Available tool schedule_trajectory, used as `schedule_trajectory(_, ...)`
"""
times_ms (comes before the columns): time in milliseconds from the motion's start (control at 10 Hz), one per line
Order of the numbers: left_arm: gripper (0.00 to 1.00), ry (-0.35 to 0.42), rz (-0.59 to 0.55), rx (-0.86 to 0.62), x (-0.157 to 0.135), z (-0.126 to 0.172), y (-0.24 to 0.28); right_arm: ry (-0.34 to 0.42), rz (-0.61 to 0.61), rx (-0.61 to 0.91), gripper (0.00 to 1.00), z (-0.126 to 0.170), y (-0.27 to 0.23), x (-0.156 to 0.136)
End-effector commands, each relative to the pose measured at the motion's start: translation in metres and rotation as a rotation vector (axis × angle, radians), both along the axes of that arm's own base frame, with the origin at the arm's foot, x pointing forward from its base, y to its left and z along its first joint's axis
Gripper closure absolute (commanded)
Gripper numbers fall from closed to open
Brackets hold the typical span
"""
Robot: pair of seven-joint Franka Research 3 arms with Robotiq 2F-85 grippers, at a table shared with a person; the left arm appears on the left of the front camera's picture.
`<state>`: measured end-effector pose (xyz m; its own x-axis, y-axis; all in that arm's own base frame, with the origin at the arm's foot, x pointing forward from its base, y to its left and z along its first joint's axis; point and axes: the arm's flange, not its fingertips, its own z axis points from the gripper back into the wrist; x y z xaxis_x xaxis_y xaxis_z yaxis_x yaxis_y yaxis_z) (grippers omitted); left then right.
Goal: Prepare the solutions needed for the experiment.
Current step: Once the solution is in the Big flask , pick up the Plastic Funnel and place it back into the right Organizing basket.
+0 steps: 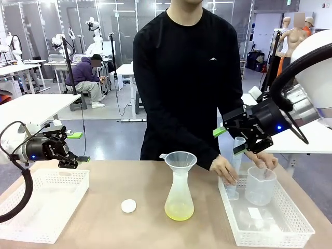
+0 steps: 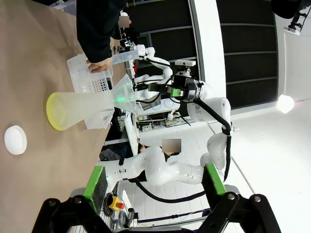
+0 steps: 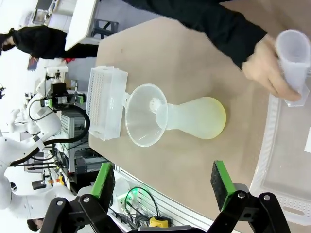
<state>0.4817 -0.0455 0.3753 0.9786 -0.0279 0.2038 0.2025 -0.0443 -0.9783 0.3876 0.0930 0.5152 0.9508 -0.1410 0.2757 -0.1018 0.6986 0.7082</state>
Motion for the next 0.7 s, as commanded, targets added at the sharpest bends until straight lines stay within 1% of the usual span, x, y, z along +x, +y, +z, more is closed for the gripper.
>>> schedule_trajectory(0, 0.00, -0.004, -0.006, -0.011, -0.002, 0.002, 0.000, 0.032, 0.010, -0.068, 0.00, 0.003, 0.031, 0.013)
schedule_trajectory(400, 0.00, -0.004, -0.006, -0.011, -0.002, 0.002, 0.000, 0.095, 0.033, -0.177, 0.00, 0.013, 0.082, 0.046)
schedule_trajectory(600, 0.00, -0.004, -0.006, -0.011, -0.002, 0.002, 0.000, 0.135, 0.046, -0.222, 0.00, 0.014, 0.094, 0.052)
